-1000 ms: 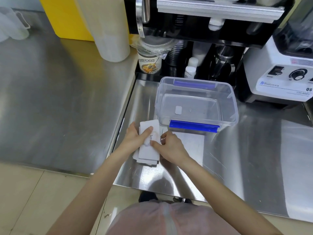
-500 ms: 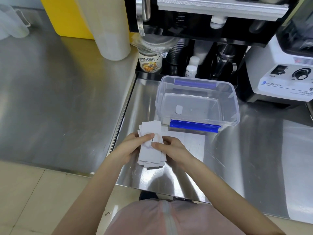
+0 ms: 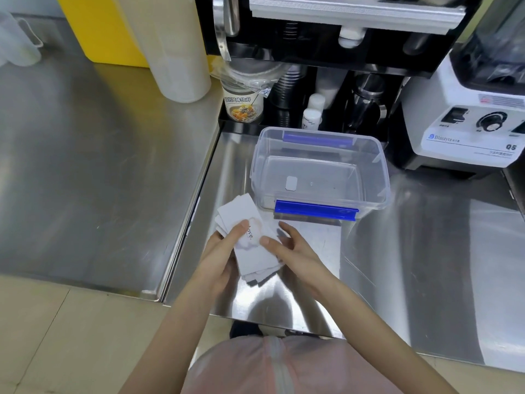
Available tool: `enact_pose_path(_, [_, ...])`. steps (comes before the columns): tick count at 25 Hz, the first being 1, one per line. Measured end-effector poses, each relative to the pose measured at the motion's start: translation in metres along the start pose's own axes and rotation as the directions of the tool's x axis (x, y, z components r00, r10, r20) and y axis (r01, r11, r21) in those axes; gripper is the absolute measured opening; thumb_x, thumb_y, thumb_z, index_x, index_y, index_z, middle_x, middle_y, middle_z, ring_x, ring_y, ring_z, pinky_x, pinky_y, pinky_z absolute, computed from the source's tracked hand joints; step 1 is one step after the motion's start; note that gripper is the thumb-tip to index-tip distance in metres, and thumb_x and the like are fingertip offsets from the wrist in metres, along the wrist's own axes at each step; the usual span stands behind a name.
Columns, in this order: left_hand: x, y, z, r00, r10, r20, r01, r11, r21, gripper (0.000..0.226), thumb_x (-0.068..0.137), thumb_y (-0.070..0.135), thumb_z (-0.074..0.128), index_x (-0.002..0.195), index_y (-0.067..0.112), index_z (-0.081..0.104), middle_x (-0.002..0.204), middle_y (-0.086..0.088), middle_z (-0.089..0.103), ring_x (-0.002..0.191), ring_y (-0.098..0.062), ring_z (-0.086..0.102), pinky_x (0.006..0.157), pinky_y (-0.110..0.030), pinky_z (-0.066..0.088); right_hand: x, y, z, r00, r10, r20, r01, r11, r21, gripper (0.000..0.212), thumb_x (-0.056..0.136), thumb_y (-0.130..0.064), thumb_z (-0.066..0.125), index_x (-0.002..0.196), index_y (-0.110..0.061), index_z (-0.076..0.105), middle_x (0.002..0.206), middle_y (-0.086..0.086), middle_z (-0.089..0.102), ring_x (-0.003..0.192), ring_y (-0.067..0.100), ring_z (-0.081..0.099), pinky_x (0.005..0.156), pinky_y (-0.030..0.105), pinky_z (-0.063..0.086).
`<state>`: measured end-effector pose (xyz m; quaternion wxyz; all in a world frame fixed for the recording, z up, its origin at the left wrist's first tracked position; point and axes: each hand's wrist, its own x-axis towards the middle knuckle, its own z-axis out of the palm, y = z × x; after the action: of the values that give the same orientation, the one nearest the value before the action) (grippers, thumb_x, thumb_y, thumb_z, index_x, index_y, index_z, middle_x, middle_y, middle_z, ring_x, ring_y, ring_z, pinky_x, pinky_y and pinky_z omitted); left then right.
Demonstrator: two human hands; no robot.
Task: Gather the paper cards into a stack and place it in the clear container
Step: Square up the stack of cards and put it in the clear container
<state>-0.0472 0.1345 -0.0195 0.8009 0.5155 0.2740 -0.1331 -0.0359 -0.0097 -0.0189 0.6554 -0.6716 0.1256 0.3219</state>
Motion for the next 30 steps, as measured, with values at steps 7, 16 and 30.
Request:
enact_pose_path(7, [-0.011,-0.025,0.041,0.990,0.132,-0.056,-0.140,0.974,-0.177,0.026,0.088,0.017,0.053,0.113,0.015,0.057,0.094,-0.003,0.071,0.076,-0.010,0.071,0.067,-0.027,0.060,-0.006,0.033,-0.015,0.996,-0.054,0.072,0.015,0.888,0.461,0.058,0.073,-0.028,0.071,0.125,-0.015,0.049,0.112,0.009,0.064,0.094,0.024,0.059,0.074,0.032,0.049])
enact_pose_path(16, [-0.002,-0.030,0.028,0.976,-0.030,0.216,0.004,0.993,0.119,0.056,0.073,0.022,0.061,0.124,0.006,0.048,0.093,-0.001,0.072,0.082,-0.011,0.070,0.078,-0.024,0.057,-0.025,0.031,-0.070,0.991,-0.129,0.037,0.117,0.968,0.222,0.024,0.081,-0.004,0.063,0.103,-0.015,0.061,0.077,-0.002,0.074,0.066,0.013,0.064,0.054,0.023,0.049])
enact_pose_path(30, [0.021,-0.056,0.025,0.909,0.034,0.415,-0.394,0.392,0.831,0.099,0.064,0.037,0.071,0.143,0.031,0.011,0.129,0.011,0.041,0.129,-0.013,0.031,0.109,-0.035,0.029,-0.028,0.052,-0.109,0.961,-0.276,0.037,0.249,0.792,-0.557,0.099,0.070,-0.018,0.078,0.134,-0.051,0.009,0.136,-0.015,0.027,0.119,-0.003,0.038,0.085,-0.015,0.023])
